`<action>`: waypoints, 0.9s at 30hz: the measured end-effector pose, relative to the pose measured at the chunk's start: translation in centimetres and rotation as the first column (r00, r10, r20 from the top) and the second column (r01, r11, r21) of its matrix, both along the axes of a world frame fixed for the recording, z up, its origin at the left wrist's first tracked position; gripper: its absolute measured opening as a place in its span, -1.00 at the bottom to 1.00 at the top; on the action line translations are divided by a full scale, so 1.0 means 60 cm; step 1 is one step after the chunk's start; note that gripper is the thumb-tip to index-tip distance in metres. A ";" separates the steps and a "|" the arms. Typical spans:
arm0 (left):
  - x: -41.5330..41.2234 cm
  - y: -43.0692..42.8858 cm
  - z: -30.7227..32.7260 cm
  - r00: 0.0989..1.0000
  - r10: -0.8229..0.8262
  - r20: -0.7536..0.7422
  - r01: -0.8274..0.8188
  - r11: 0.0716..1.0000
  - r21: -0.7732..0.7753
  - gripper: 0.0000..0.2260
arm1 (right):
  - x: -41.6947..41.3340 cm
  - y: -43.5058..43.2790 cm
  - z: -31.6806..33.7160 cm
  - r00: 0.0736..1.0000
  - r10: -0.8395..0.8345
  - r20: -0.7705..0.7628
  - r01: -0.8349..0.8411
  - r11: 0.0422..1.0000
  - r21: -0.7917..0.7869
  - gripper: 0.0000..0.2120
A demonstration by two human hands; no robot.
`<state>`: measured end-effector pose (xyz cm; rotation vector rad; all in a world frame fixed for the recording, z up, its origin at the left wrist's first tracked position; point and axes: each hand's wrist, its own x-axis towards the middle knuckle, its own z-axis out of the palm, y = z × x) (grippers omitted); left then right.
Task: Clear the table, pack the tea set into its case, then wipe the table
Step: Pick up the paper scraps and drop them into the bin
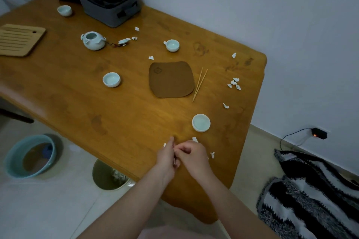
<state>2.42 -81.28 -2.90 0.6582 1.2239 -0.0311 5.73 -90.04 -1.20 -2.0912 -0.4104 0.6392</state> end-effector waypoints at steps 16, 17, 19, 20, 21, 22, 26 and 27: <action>0.000 -0.032 0.013 0.996 0.091 0.006 -0.084 0.893 0.443 -0.65 | 0.117 -0.066 -0.072 0.602 0.655 0.457 -0.440 0.750 -0.495 -0.90; -0.005 -0.034 0.013 0.997 0.076 -0.004 -0.065 0.883 0.465 -0.65 | 0.117 -0.065 -0.076 0.609 0.636 0.473 -0.439 0.768 -0.466 -0.92; -0.011 -0.038 0.009 0.999 0.017 -0.032 0.002 0.862 0.507 -0.63 | 0.110 -0.064 -0.073 0.680 0.537 0.499 -0.426 0.843 -0.328 -0.98; -0.012 -0.040 0.008 0.999 -0.015 -0.047 0.038 0.854 0.519 -0.61 | 0.106 -0.060 -0.062 0.738 0.452 0.501 -0.395 0.891 -0.222 -0.95; -0.010 -0.043 0.008 0.998 -0.038 -0.058 0.062 0.855 0.515 -0.60 | 0.101 -0.055 -0.051 0.810 0.362 0.461 -0.351 0.930 -0.114 -0.92; -0.007 -0.047 0.009 0.997 -0.046 -0.054 0.067 0.870 0.489 -0.60 | 0.094 -0.051 -0.041 0.870 0.289 0.400 -0.308 0.951 -0.017 -0.93; 0.008 -0.058 0.022 0.996 0.065 0.058 -0.075 0.978 0.196 -0.65 | 0.061 -0.031 -0.020 0.864 0.266 0.428 -0.312 0.949 0.039 -0.99; 0.008 -0.058 0.023 0.988 0.125 0.092 -0.135 0.985 0.111 -0.62 | 0.055 -0.028 -0.023 0.850 0.265 0.456 -0.313 0.949 0.030 -0.96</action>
